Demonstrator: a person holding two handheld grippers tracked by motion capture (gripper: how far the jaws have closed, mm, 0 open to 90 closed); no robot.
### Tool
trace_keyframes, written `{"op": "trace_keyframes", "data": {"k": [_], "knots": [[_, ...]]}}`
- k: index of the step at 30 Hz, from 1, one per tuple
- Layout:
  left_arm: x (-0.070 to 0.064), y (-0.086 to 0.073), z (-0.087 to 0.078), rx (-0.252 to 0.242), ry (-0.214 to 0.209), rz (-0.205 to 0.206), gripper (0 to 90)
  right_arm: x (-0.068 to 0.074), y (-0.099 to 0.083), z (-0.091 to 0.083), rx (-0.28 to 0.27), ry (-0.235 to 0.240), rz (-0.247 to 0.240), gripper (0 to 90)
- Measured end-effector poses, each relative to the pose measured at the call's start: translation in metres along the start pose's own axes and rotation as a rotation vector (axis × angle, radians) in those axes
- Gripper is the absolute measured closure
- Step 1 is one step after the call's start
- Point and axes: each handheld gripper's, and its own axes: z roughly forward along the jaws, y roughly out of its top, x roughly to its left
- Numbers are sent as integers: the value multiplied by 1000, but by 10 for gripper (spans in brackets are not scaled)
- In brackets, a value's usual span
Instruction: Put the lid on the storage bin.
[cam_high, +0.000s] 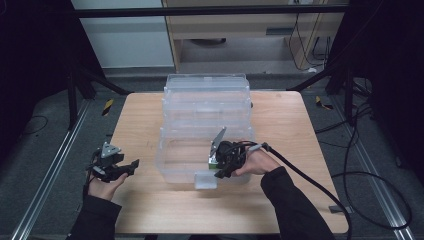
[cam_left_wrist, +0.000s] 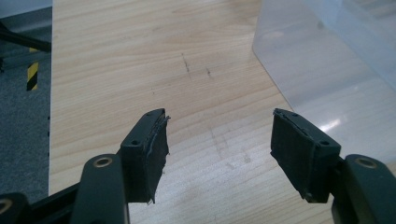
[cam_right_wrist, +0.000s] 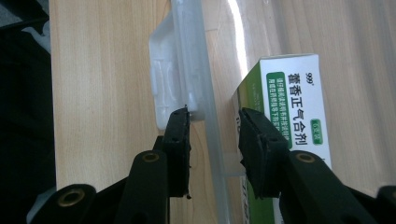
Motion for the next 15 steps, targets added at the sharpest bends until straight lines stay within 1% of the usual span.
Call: {"op": "trace_keyframes", "data": {"k": [3, 6, 8, 11, 15], "knots": [[0, 5, -3, -14, -3, 10, 356, 0, 0, 0, 0, 0, -22, 651], [-1, 11, -3, -14, -7, 23, 357, -1, -1, 0, -6, 6, -46, 658], [-1, 16, -4, -21, -8, 29, 358, -2, -1, 0, -5, 11, -55, 662], [-2, 26, -6, -28, -22, 46, 360, -3, -1, -1, -4, 21, -76, 669], [-2, 42, -9, -36, -38, 68, 361, -4, 0, -1, 5, 27, -85, 676]]}}
